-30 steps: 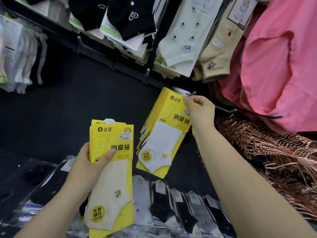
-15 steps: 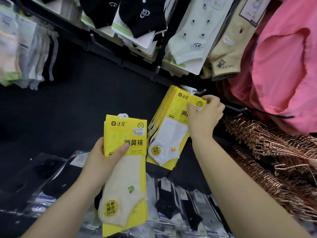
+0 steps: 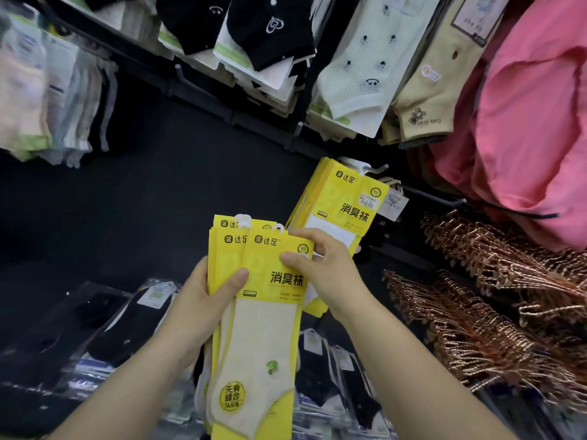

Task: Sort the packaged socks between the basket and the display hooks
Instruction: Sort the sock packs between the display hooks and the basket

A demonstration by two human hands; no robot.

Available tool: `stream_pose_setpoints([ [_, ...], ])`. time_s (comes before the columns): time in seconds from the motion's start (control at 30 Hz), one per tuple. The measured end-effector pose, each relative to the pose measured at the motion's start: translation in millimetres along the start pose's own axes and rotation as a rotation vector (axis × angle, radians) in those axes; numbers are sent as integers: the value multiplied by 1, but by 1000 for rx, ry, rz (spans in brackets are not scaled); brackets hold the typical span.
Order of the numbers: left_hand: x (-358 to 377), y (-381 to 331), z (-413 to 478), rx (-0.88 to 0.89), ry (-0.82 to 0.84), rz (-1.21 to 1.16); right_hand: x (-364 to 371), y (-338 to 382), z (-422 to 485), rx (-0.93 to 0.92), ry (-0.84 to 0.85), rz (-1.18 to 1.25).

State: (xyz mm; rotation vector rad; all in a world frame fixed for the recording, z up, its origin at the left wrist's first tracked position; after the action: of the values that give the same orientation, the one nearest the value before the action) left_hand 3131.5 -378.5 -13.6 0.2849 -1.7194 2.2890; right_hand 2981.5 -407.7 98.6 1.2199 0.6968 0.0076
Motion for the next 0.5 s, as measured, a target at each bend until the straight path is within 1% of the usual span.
stream_pose_setpoints([
  [0.07, 1, 3, 1, 4, -7, -8, -7, -1, -4, 5, -2, -28],
  [0.17, -1, 6, 2, 4, -45, -14, -24, -1, -9, -1, -46, 77],
  [0.23, -5, 7, 2, -1, -61, 5, -39, -2, -13, 4, -104, 114],
  [0.37, -11, 4, 2, -4, -64, 92, -59, 0, -22, 11, -226, 98],
  [0.5, -15, -1, 1, 11, -78, 96, -63, 0, -23, 27, -218, 229],
])
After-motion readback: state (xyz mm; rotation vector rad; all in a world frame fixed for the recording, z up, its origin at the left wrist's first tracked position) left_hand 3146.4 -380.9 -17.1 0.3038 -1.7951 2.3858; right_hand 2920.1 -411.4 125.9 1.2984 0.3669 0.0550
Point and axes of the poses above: each hand's wrist, its own z-axis towards the middle knuckle, its own x-axis out of the palm, y = z × x, the point moved 10 cm from there along z, towards the middle knuckle, and after that the axes turned 15 degrees about y, right-handed, at the moved point
